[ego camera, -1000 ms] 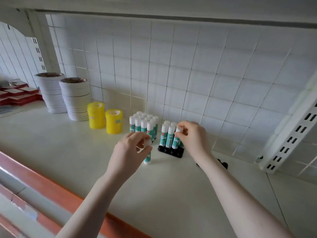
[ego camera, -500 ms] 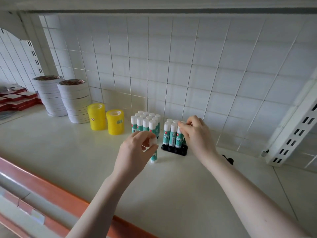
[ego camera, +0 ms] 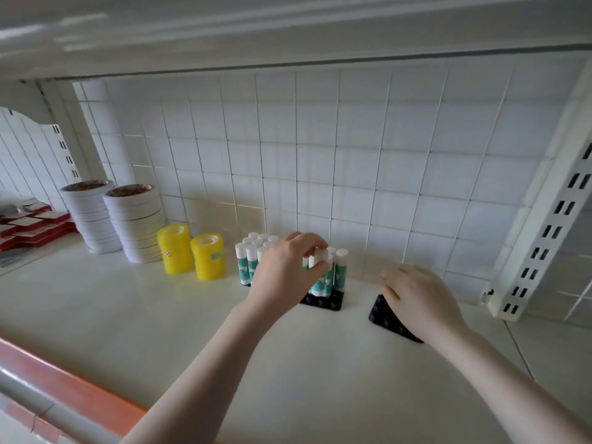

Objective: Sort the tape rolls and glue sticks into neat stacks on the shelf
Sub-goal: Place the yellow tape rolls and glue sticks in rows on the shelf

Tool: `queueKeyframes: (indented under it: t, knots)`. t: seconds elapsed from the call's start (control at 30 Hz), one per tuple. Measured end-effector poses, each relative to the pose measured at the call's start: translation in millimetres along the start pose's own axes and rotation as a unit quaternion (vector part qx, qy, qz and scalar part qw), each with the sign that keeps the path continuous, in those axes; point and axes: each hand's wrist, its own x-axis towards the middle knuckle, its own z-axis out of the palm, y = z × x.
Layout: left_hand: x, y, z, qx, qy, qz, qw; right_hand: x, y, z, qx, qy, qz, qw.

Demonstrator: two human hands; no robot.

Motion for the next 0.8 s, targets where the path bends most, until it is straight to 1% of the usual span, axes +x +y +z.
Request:
queueKeyframes:
  t: [0.17,0.27,0.6,0.7,0.8]
  knots:
    - [17.0,2.4,19.2,0.031,-0.016,0.026,0.999,-18.0,12.0,-1.2,0.006,-0.03,0.026,0.999]
    - [18.7,-1.0,27.9,0.047,-0.02,0.021,0.998,-22.1,16.8,-1.8,0.025,-0.033,0.042,0.998]
    - [17.3,-8.6,48.5,0.054,-0.035,0.015,0.998,-23.2,22.8,0.0,0.028,-0.062,0.061,0.996]
    - [17.7,-11.8,51.9,0.066,-0.032,0.021,0.997,-24.3,25.1,-1.2,0.021,-0.062,0.064,0.996]
    - [16.1,-14.6,54.3,0.082,-0.011,0.046,0.995,-24.5,27.2,-1.2,0.016,-0.063,0.064,0.996]
